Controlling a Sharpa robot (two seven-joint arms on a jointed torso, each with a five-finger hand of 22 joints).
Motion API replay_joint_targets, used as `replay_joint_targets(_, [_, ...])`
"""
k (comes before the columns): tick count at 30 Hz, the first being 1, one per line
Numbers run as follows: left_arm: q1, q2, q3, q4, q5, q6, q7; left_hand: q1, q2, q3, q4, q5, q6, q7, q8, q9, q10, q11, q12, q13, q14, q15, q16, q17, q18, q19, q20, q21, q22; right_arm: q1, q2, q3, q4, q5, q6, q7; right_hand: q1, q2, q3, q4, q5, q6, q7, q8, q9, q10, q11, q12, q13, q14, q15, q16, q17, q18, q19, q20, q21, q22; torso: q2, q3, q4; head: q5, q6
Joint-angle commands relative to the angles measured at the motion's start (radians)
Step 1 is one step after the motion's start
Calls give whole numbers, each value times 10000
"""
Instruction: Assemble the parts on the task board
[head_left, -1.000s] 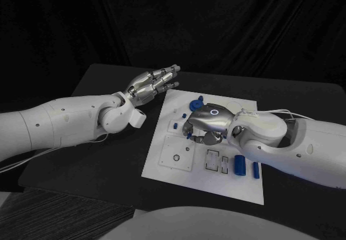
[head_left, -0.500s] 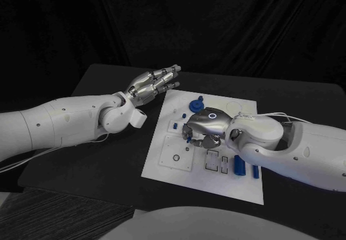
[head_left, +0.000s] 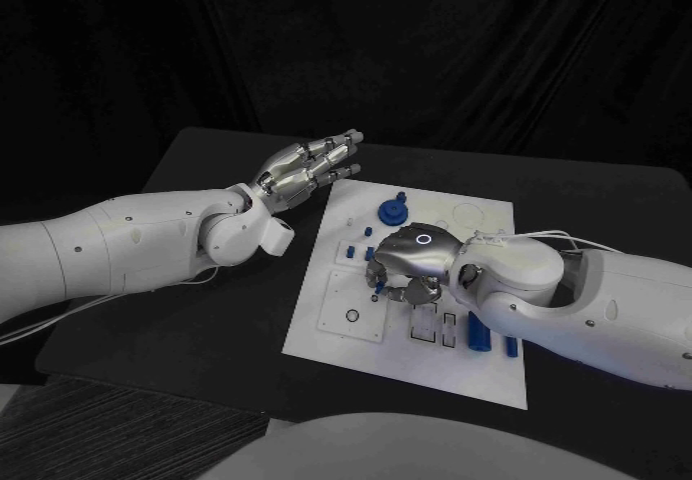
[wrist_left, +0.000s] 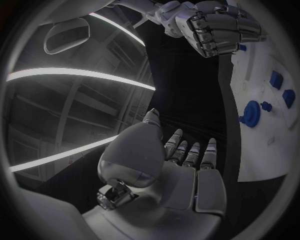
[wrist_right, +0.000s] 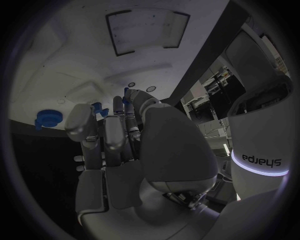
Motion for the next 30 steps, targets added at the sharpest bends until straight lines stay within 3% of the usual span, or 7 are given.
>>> replay_joint_targets(1, [-14,15,10,13,65,122,530,-3,86,16,45,68,50,23,42,12,-9,64,36,15,-22,-1,-37,-8,105,-34,34,3,18,-57,-3,6,35,-79,156,-195,86,-21,46,-31,-12,-71,5,-63,-9,9,72,-48,-14,12,71,11,10,162,-81,-1,-35,1279,2,0,7,12,0])
replay_joint_targets(13, [-14,43,10,-48,65,143,500,14,108,26,46,82,64,24,48,14,-13,61,34,14,-22,5,-37,-8,107,-29,34,6,24,-121,-62,6,88,-79,45,-171,96,-15,58,-43,-6,-66,5,-69,-13,14,72,-50,-14,0,72,-5,-20,165,-89,1,-51,1275,-4,5,-18,79,0])
replay_joint_targets(30, [-14,84,10,-59,65,171,466,61,158,45,50,122,125,31,71,22,-8,65,40,16,-4,25,-24,1,110,-17,34,11,31,-169,11,6,14,-79,10,-156,101,-15,64,-52,-3,-61,7,-75,-16,21,72,-53,-14,-6,73,-13,-33,169,-96,2,-65,1271,-7,7,10,219,0])
